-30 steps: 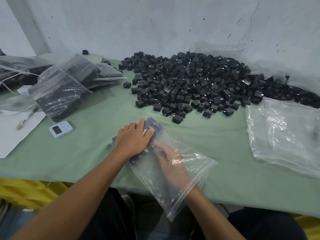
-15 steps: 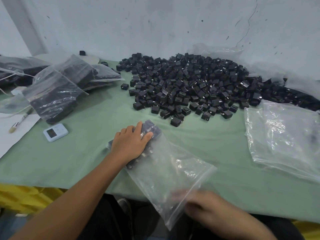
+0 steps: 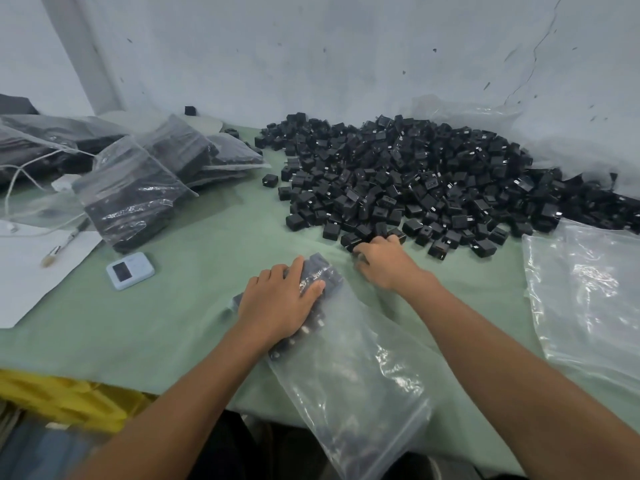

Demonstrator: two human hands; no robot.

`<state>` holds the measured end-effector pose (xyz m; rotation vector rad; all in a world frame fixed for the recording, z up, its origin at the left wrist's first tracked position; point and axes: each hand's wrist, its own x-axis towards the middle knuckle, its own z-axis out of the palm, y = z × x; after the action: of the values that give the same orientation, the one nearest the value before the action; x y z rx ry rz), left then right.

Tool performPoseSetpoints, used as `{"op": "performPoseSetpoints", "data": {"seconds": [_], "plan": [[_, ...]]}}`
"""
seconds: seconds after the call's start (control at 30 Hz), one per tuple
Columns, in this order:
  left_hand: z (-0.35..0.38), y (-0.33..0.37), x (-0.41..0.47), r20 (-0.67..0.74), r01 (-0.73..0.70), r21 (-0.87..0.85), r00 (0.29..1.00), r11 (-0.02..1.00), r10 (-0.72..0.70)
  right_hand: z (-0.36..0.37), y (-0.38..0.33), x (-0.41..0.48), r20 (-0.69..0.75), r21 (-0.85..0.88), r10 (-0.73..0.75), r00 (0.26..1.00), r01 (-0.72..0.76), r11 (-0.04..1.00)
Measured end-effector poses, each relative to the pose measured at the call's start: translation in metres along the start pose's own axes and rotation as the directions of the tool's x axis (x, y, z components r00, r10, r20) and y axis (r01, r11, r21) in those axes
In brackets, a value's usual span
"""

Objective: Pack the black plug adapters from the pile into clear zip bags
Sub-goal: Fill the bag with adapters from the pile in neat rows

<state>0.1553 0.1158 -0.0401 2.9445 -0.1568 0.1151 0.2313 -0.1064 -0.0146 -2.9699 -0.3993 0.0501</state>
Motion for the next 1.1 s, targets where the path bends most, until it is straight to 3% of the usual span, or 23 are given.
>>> {"op": "performPoseSetpoints", "data": {"seconds": [0.13, 0.2, 0.3, 0.4, 0.47, 0.63, 0.8, 0.93, 1.03, 1.1], "plan": [[0.0, 0.0, 0.0, -0.001, -0.005, -0.002, 1.0, 1.0, 0.005, -0.008, 0.013, -0.012, 0.015, 0.108, 0.073, 0.997, -0.074, 0.991], [-0.002, 0.0, -0.001, 0.002, -0.005, -0.001, 1.0, 1.0, 0.005, -0.022, 0.022, -0.039, -0.021, 0.297, 0.146, 0.989, -0.133, 0.946], [-0.002, 0.0, -0.002, -0.002, -0.007, -0.006, 1.0, 1.0, 0.007, -0.047, 0.035, -0.114, -0.097, 0.764, 0.355, 0.93, -0.159, 0.625], [-0.003, 0.001, -0.002, 0.004, -0.004, -0.001, 1.0, 1.0, 0.004, -0.061, 0.041, -0.214, -0.072, 0.89, 0.435, 0.898, -0.139, 0.435], [-0.005, 0.002, -0.002, 0.014, 0.001, -0.001, 1.0, 1.0, -0.001, -0.058, 0.029, -0.276, 0.034, 0.948, 0.403, 0.915, -0.158, 0.277], [-0.007, 0.004, -0.002, 0.032, 0.016, -0.017, 0.999, 1.0, -0.015, -0.02, -0.029, -0.333, 0.358, 0.932, 0.181, 0.916, -0.339, -0.128], [-0.01, 0.004, -0.003, 0.055, 0.024, -0.023, 0.998, 0.999, -0.023, 0.012, -0.08, -0.276, 0.325, 0.911, 0.28, 0.903, -0.22, -0.349], [-0.01, 0.004, -0.003, 0.048, 0.012, -0.02, 0.999, 1.0, -0.011, 0.016, -0.095, -0.223, 0.348, 0.773, 0.16, 0.924, -0.186, -0.607], [-0.009, 0.003, -0.003, 0.04, 0.007, -0.018, 0.999, 1.0, -0.007, 0.016, -0.098, -0.193, 0.367, 0.68, 0.042, 0.929, -0.238, -0.694], [-0.008, 0.002, -0.003, 0.033, 0.007, -0.027, 0.999, 1.0, -0.006, 0.015, -0.102, -0.177, 0.436, 0.675, 0.104, 0.894, -0.248, -0.695]]}}
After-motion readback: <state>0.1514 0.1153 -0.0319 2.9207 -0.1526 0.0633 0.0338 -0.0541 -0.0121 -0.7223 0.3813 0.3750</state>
